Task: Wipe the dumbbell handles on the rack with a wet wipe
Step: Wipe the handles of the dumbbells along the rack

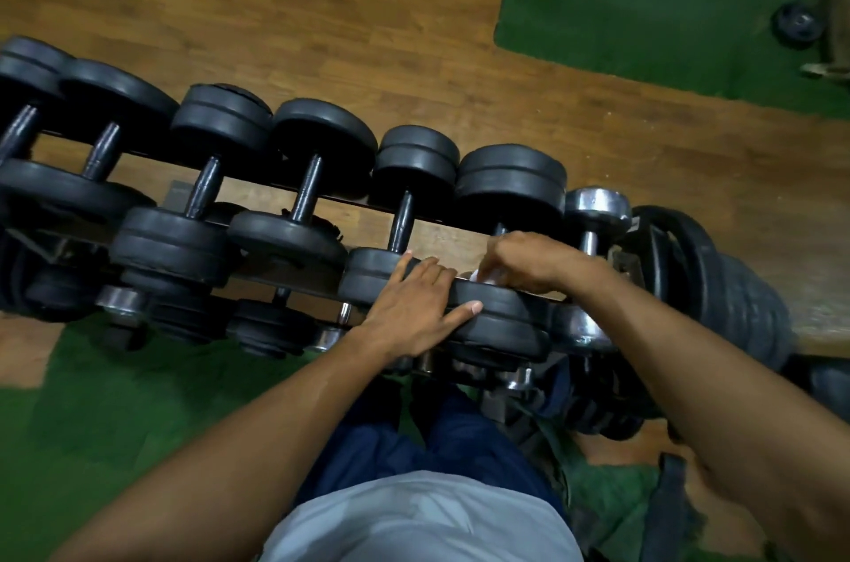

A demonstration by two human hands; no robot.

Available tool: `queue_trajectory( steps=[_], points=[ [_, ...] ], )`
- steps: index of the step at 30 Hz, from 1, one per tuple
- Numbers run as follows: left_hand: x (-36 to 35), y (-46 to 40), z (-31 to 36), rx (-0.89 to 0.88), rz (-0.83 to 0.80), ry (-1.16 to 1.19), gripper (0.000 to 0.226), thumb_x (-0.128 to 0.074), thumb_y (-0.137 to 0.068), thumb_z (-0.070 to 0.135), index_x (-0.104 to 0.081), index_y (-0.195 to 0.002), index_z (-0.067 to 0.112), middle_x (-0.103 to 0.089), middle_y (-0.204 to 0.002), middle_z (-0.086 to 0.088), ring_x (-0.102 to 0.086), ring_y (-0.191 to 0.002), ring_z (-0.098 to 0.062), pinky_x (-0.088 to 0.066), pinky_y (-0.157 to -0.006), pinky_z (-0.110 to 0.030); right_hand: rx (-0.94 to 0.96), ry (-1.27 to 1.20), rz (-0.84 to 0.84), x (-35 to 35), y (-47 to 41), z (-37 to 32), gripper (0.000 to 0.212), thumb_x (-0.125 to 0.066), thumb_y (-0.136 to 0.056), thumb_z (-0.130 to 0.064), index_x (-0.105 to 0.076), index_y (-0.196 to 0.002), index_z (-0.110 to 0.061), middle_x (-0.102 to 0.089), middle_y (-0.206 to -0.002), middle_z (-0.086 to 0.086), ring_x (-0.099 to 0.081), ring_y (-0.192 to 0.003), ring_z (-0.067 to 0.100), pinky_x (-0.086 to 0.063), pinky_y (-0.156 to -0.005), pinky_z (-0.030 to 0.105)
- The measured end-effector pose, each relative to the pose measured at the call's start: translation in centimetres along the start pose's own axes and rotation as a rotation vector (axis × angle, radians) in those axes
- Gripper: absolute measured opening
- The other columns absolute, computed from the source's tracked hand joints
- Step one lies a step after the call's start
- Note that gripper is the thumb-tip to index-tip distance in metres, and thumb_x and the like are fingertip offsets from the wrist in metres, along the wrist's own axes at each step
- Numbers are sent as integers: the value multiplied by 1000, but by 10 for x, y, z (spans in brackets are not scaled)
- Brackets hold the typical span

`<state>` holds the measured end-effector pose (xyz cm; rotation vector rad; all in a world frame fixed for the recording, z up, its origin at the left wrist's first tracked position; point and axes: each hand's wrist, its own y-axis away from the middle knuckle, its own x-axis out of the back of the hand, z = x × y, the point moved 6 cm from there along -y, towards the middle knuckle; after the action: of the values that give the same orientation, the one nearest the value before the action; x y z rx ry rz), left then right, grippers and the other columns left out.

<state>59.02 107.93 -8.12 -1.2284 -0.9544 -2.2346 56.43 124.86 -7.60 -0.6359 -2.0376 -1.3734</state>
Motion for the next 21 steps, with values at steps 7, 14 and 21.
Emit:
queue_trajectory(
  steps=[7,14,21],
  points=[
    [-10,0,11,117,99,66,87,-7,-98,76,-38,-152,15,-46,-157,-6,-24,-154,-18,5,-128,-44,-98,-58,337,-3,3,24,28,-53,-94,-43,-65,-113,-26,-51,-101,-3,-61,-87,26,-52,-71,39],
    [-13,0,11,142,134,95,86,-4,-98,75,-39,-152,17,-47,-155,-5,-24,-154,-15,2,-128,-42,161,-96,87,-6,11,7,32,-59,-93,-27,-67,-122,-37,-59,-103,-3,-59,-97,18,-49,-78,33],
    [-13,2,12,135,132,76,82,-9,-102,72,-36,-155,16,-44,-158,-4,-21,-155,-15,1,-128,-44,-25,13,313,9,7,17,28,-50,-98,-37,-63,-123,-37,-55,-113,-2,-65,-95,28,-55,-75,40]
  ],
)
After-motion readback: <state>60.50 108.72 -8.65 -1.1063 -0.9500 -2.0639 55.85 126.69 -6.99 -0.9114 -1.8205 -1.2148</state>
